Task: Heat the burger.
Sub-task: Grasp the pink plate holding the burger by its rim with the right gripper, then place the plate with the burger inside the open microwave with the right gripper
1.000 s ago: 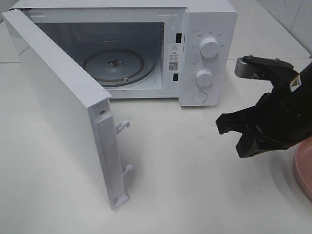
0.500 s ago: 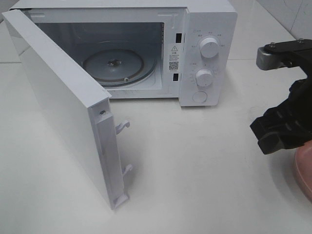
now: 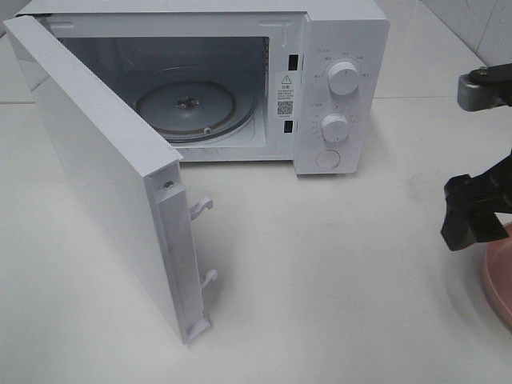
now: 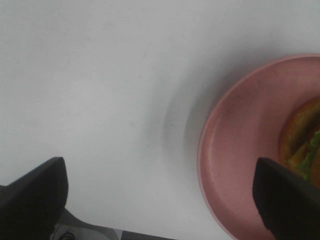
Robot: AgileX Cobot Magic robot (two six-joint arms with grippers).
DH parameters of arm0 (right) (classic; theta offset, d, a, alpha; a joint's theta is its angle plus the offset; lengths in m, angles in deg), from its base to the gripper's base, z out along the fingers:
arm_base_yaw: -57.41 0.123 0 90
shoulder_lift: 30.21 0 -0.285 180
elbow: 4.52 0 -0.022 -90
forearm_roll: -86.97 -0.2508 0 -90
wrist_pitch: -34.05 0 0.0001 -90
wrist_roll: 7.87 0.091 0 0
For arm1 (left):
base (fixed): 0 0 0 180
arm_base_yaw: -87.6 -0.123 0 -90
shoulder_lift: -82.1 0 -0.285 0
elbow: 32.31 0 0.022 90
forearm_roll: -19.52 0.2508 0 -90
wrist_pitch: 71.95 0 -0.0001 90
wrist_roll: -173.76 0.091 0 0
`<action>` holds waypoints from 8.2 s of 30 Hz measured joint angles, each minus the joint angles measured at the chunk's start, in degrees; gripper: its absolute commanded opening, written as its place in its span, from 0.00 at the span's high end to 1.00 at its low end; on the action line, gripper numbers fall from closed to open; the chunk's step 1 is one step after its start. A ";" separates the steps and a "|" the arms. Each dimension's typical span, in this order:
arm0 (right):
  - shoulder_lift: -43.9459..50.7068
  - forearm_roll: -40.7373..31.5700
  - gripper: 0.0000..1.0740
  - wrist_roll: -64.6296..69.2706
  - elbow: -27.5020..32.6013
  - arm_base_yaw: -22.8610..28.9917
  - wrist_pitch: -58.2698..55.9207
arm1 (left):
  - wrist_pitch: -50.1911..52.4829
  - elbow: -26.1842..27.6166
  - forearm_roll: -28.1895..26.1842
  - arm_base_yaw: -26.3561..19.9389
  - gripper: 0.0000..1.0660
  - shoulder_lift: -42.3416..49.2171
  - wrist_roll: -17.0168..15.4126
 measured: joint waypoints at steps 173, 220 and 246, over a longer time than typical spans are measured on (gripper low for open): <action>-5.44 25.21 1.00 28.07 11.63 63.14 -12.83 | 0.00 0.00 0.00 0.00 0.08 0.00 0.00; -5.44 33.06 1.00 2.01 11.69 56.15 5.61 | 0.00 0.00 0.00 0.00 0.08 0.00 0.00; -5.44 33.52 1.00 -26.01 11.69 33.00 19.71 | 0.00 0.00 0.00 0.00 0.08 0.00 0.00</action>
